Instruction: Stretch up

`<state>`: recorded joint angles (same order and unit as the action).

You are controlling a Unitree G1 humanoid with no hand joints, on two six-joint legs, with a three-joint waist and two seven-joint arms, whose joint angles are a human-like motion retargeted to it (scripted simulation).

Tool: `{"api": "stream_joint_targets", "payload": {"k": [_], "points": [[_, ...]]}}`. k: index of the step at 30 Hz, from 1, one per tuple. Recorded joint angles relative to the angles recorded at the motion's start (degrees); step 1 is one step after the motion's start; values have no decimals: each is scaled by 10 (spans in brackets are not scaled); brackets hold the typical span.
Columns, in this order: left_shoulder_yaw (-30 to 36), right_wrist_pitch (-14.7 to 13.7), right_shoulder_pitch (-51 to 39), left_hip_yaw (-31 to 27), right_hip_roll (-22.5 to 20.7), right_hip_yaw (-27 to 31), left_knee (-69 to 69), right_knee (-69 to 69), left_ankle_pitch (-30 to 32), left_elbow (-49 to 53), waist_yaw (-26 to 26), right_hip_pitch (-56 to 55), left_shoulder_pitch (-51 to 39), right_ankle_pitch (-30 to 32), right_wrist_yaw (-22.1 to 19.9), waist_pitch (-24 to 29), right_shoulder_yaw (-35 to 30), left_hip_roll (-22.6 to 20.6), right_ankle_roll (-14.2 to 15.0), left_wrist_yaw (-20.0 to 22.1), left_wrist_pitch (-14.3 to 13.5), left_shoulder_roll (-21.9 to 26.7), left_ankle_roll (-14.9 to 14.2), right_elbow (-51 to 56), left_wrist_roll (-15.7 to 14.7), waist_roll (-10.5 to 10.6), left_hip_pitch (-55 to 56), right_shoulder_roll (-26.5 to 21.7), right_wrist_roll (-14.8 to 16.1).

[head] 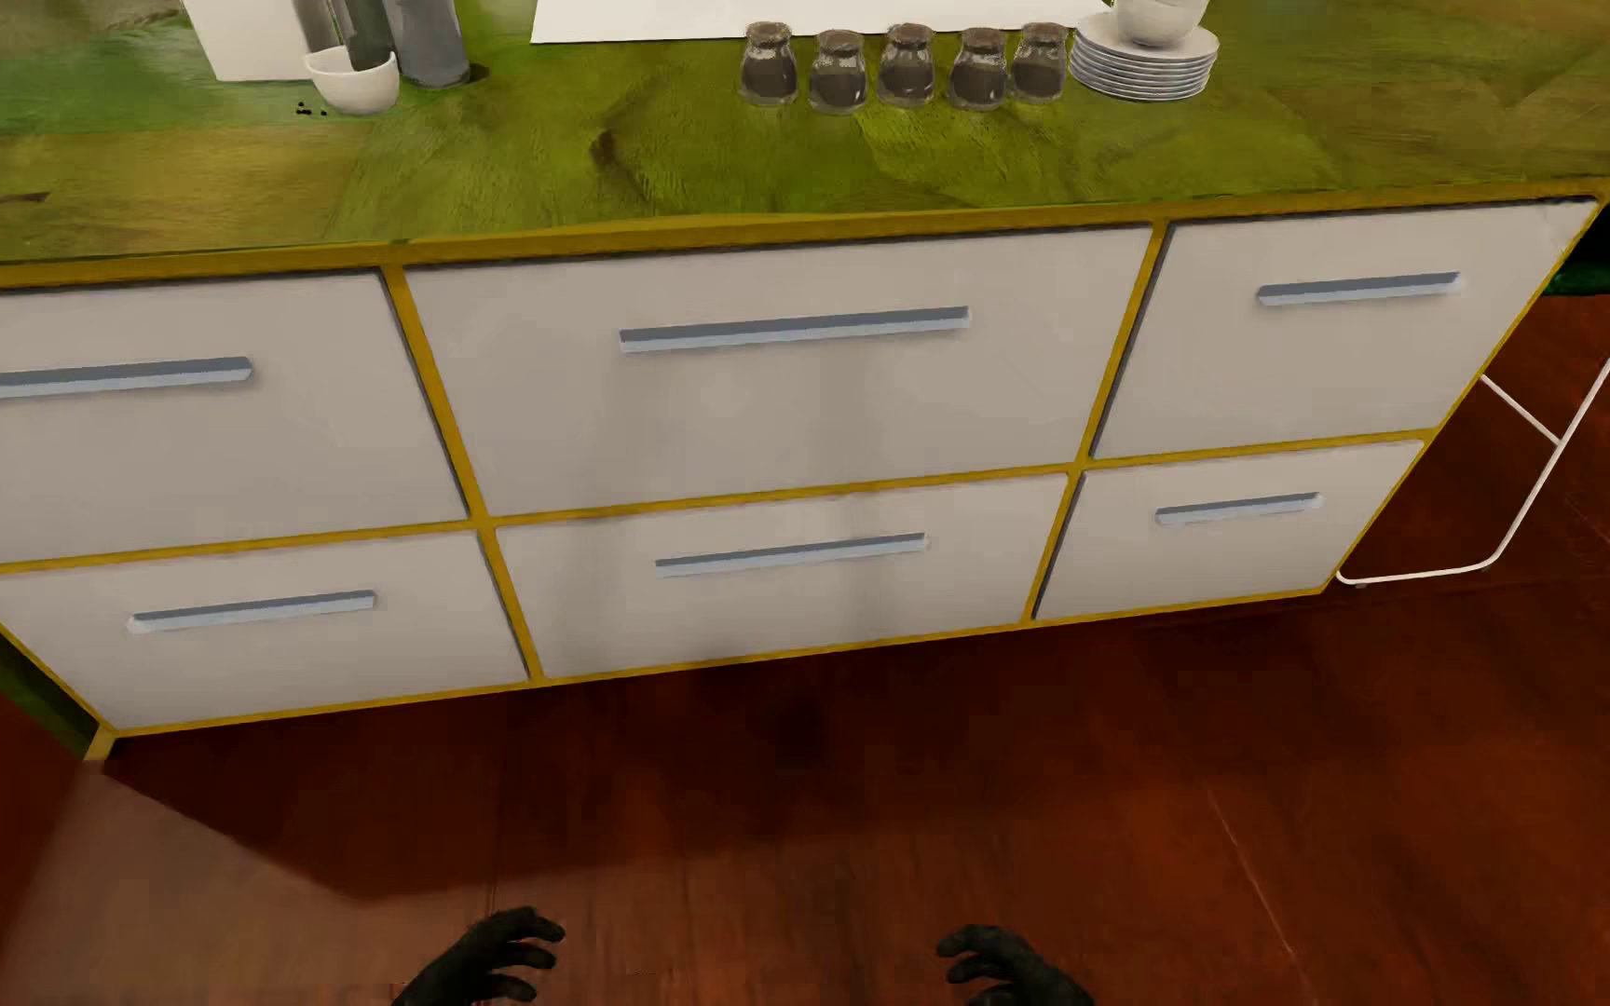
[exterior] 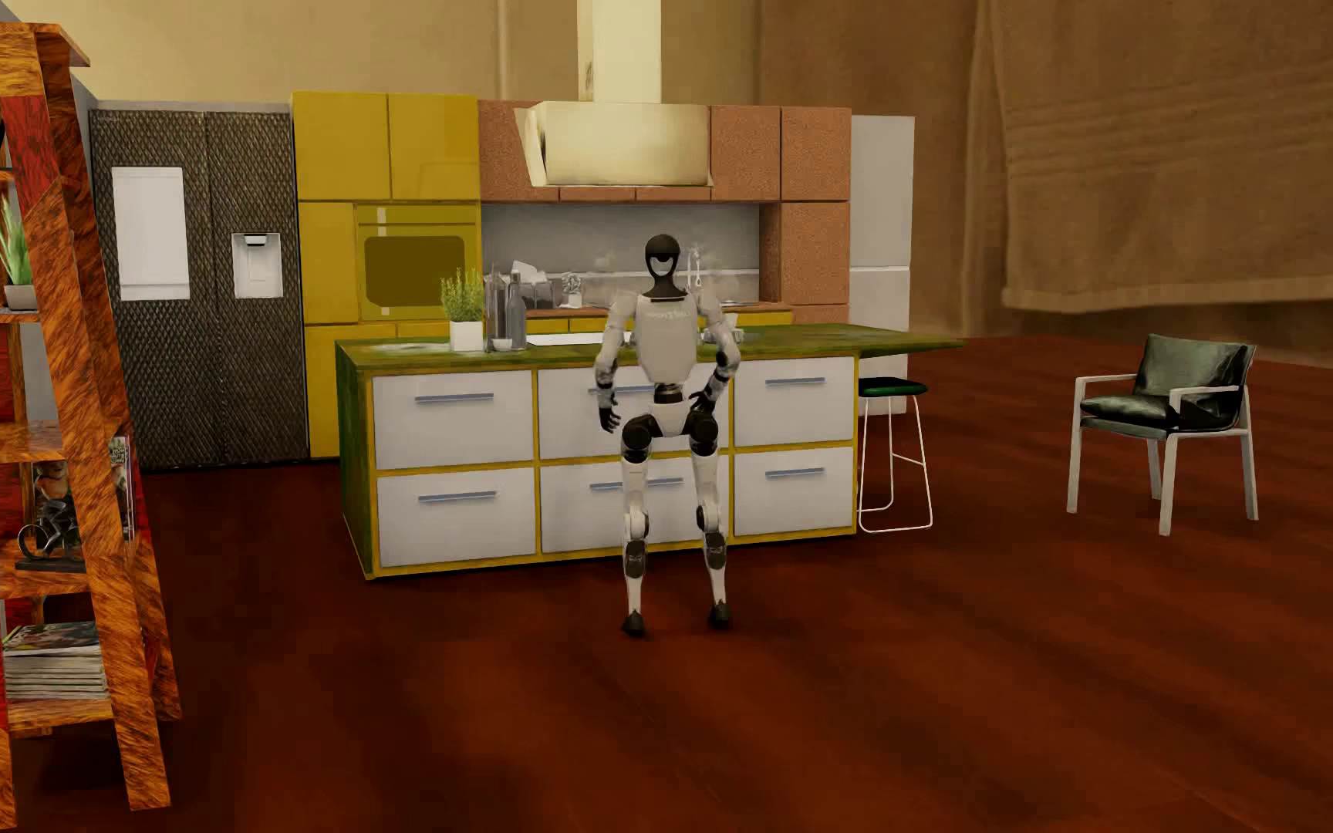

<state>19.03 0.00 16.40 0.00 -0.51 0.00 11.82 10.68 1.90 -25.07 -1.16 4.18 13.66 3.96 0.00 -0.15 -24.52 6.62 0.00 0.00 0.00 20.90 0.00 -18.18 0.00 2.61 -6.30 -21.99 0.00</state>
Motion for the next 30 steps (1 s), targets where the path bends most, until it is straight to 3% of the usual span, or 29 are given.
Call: {"api": "stream_joint_targets", "payload": {"k": [1, 2, 10, 18, 21, 25, 30], "points": [[-11, 0, -1, 0, -4, 0, -5, 1, -2, -2, -7, -3, 3, -8, 0, -4, -2, 5, 0, 0, 0, -2, 0, -3, 0, 3, -6, 1, 0], [36, 0, 3, 0, -5, 0, -5, 8, -2, -2, -9, -6, -3, -15, 0, -6, 3, 6, 0, 0, 0, 3, 0, -6, 0, 1, -6, 2, 0], [37, 0, -10, 0, -4, 0, -5, 7, -1, 4, -9, -3, -10, -15, 0, -4, 11, 6, 0, 0, 0, 6, 0, -13, 0, 0, -8, 6, 0], [88, 0, -132, 0, -4, 0, -6, 10, 6, 36, -17, -7, -127, -15, 0, -7, 22, 6, 0, 0, 0, 42, 0, 16, 0, 11, -7, -30, 0], [104, 0, -245, 0, -4, 0, -7, 7, 9, 74, -26, -5, -253, -9, 0, -5, 43, 5, 0, 0, 0, 86, 0, 41, 0, 14, -11, -73, 0], [105, 0, -460, 0, -4, 0, -7, 6, 10, 84, -34, -3, -488, -6, 0, -6, 62, 4, 0, 0, 0, 152, 0, 37, 0, 17, -13, -154, 0], [200, 0, -807, 0, -4, 0, -9, 7, 13, 30, -44, -2, -816, -4, 0, -12, -56, -1, 0, 0, 0, 248, 0, -24, 0, 15, -16, -283, 0]]}}
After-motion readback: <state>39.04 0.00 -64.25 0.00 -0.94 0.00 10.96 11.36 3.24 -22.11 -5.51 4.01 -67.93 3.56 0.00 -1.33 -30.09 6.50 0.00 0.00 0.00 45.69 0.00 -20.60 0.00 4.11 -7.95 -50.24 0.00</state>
